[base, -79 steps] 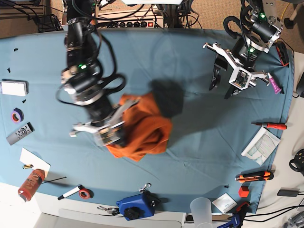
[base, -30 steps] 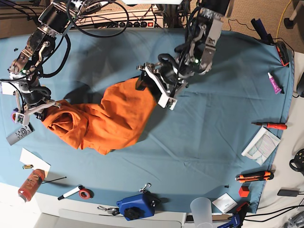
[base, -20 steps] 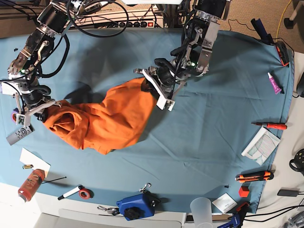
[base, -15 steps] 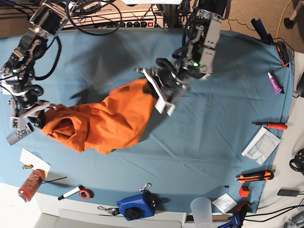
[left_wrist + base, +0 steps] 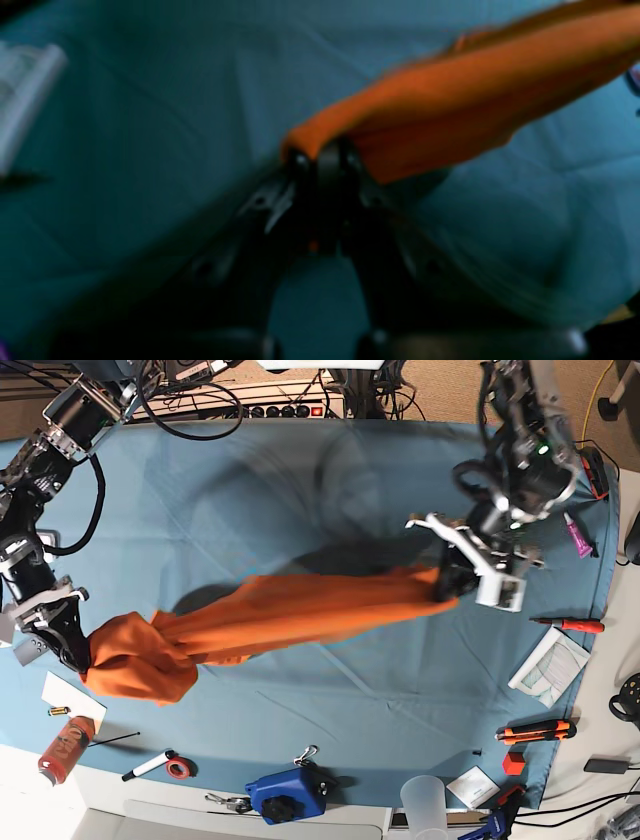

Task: Layout the t-shirt on the table in an organized manner, then fold the t-shirt properly
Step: 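Lift the t-shirt with both grippers, stretch it, and lay it down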

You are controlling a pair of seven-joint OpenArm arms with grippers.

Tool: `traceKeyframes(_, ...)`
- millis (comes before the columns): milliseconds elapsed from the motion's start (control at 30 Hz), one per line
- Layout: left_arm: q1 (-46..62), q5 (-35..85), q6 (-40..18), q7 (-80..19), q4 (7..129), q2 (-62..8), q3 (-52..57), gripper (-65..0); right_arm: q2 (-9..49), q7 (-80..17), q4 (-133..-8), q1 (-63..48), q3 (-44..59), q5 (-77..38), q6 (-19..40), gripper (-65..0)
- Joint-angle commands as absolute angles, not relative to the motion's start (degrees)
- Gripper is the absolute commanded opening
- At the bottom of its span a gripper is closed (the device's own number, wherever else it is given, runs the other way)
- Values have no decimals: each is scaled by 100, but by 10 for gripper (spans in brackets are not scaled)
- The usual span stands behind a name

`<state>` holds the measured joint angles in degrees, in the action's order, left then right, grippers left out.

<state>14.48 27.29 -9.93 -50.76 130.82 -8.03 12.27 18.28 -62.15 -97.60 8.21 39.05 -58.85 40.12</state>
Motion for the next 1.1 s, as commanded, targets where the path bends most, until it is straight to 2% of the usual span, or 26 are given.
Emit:
traceKeyframes(0,1431,2727,-1028,-4901,13268,-915,1365,-650,1949,-5992,-9861,996,3944,-5994,4000,-650)
traceKeyframes(300,1162,2593,-1052,-4285,13262,-1584,1559,-650,1872,-5500,-9494,1678,3739,-4786,3942,-650)
traceKeyframes(533,108,2515,-1061,-4016,11594,-1828,1551,-650,1872,-5153,-7660,2836,2757,-4340,3754,-650)
traceKeyframes(733,-982,2565,-1057,-4241,10728,-2045,1551,-650,1876,-5100,-6720,4195,2550,-4233,3758,-650)
traceKeyframes(933,-1288,2473,-1057,-4405,10728,-2309,1551,-650,1876,-5680,-6707,4746,2558,-4403,3767,-650)
traceKeyframes(1067,-1249,2845,-1059,-5135,10731,-2318,1551,-650,1876,-6711,-6716,4646,2561,-5083,3782,-650)
